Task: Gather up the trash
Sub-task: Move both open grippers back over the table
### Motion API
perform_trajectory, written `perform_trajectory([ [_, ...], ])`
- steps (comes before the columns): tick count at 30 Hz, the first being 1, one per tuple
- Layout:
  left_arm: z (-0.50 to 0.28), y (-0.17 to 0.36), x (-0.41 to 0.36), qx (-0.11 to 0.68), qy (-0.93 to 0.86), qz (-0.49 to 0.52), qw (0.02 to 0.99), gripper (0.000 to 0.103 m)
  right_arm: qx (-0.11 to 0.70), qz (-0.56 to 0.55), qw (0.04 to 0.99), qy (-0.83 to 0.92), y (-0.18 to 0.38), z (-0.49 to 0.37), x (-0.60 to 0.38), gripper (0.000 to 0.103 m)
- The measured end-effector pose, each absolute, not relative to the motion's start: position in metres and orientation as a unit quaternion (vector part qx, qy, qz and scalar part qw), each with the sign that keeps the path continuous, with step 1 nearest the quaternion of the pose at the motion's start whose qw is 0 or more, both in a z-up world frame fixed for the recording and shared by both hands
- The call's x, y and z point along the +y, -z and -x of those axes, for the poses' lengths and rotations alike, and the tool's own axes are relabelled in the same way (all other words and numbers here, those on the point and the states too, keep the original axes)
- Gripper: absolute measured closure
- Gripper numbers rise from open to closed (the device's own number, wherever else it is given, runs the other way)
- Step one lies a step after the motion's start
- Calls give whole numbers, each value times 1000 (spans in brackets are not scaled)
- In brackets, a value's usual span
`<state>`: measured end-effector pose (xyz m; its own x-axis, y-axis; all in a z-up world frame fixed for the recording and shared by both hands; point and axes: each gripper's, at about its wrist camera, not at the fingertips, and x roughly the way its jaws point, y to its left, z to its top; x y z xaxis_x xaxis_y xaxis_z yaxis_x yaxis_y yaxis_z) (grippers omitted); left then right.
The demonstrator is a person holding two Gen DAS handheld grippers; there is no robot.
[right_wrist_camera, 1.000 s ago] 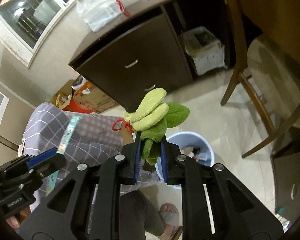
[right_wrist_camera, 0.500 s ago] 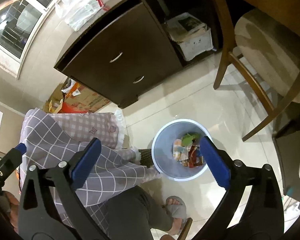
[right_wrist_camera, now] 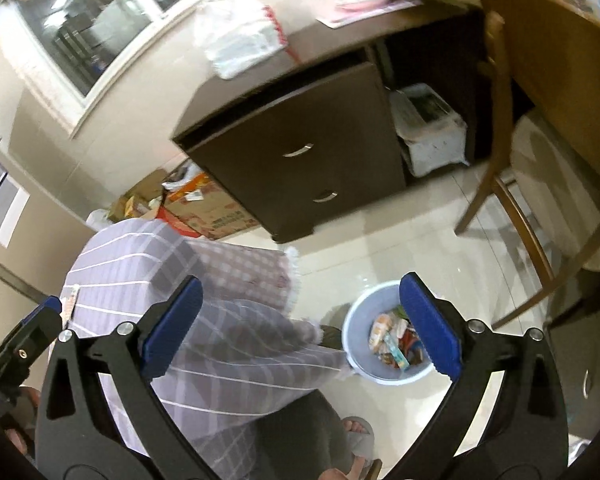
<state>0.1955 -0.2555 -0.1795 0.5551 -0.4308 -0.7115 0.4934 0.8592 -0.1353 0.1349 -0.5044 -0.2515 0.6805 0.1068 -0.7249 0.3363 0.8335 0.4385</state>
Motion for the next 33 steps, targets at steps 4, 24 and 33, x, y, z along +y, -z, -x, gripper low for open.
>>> perform_trajectory([
  [4, -194, 167, -217, 374, 238, -29, 896, 11, 391, -260, 882, 43, 232, -145, -472, 6],
  [24, -180, 153, -27, 351, 89, 49, 931, 11, 413, -156, 894, -80, 197, -197, -293, 6],
  [33, -176, 168, 35, 352, 23, 65, 933, 11, 412, -123, 895, -115, 183, -204, -239, 6],
])
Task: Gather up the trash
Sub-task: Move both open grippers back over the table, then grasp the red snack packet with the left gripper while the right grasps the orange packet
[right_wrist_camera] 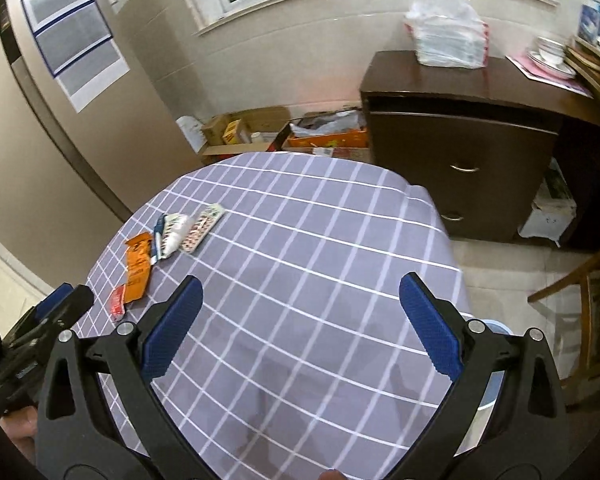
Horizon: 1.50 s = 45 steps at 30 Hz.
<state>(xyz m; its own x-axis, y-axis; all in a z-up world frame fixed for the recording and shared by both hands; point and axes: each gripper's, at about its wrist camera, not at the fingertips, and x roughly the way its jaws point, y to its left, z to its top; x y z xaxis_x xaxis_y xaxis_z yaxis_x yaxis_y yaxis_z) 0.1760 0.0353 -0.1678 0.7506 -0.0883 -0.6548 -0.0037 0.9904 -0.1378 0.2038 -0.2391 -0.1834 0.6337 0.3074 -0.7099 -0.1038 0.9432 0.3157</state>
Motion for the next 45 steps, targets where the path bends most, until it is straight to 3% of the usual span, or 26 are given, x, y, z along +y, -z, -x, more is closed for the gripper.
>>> perform_trajectory([
  [16, -192, 240, 116, 416, -46, 98, 903, 11, 438, -82, 882, -150, 196, -216, -177, 6],
  [17, -194, 243, 118, 418, -44, 99, 902, 13, 439, -80, 882, -151, 196, -216, -174, 6],
  [22, -200, 247, 120, 423, -30, 93, 901, 40, 441, -73, 882, -152, 196, -219, -169, 6],
  [24, -202, 246, 121, 422, -23, 95, 901, 62, 442, -71, 881, -153, 196, -221, -166, 6],
  [27, -199, 245, 129, 422, 2, 111, 900, 71, 444, -66, 879, -158, 198, -224, -158, 6],
  [45, -163, 231, 177, 404, -42, 105, 908, 75, 474, 14, 839, -267, 238, -255, 7, 7],
])
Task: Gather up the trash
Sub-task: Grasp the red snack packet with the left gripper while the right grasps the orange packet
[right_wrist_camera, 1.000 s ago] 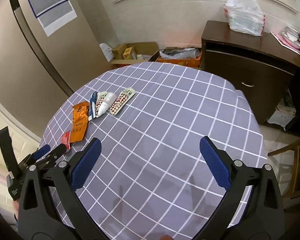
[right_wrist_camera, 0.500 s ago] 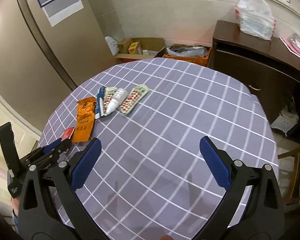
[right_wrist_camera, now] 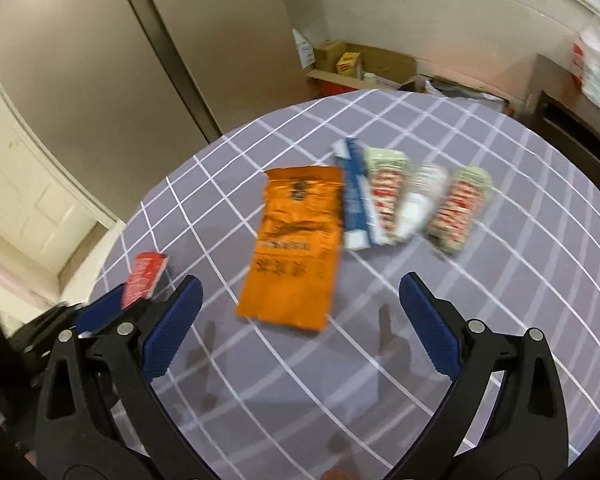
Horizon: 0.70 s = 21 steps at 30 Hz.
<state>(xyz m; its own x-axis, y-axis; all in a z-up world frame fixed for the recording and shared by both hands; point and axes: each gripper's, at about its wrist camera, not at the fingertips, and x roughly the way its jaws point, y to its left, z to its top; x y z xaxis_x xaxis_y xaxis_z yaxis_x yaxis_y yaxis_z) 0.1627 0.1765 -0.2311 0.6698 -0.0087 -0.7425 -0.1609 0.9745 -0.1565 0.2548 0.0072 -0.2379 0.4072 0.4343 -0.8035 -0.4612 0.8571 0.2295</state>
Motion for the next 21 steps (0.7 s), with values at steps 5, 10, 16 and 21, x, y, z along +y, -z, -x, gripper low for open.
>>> perform_trajectory([
  [5, -154, 226, 188, 400, -55, 104, 909, 75, 474, 27, 842, -256, 251, -262, 34, 7],
  [10, -149, 224, 194, 399, -65, 104, 909, 75, 461, 48, 853, -239, 257, -269, 55, 12],
  [16, -144, 221, 196, 396, -70, 105, 910, 75, 436, 83, 868, -224, 257, -268, 65, 47],
  [21, -142, 219, 195, 393, -71, 106, 910, 75, 449, 61, 852, -263, 255, -259, 47, 47],
])
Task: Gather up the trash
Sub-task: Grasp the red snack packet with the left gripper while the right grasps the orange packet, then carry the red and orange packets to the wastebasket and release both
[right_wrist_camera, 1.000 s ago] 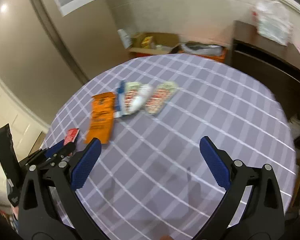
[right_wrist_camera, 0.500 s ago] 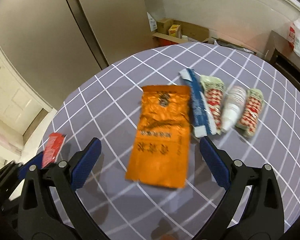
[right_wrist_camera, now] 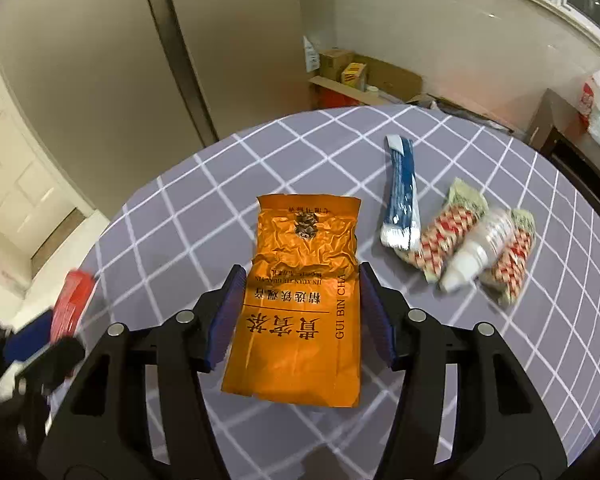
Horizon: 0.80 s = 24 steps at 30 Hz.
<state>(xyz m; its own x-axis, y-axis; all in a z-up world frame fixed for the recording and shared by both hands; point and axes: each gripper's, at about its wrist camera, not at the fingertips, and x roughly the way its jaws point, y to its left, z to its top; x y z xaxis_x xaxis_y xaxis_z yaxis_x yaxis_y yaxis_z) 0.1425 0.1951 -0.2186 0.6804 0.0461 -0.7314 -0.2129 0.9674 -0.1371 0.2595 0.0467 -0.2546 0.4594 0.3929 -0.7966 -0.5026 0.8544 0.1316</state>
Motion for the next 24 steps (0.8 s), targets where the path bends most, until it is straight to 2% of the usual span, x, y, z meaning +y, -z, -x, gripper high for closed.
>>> perform_trajectory([
  [24, -140, 181, 97, 370, -11, 60, 927, 75, 396, -64, 866, -299, 195, -202, -109, 47],
])
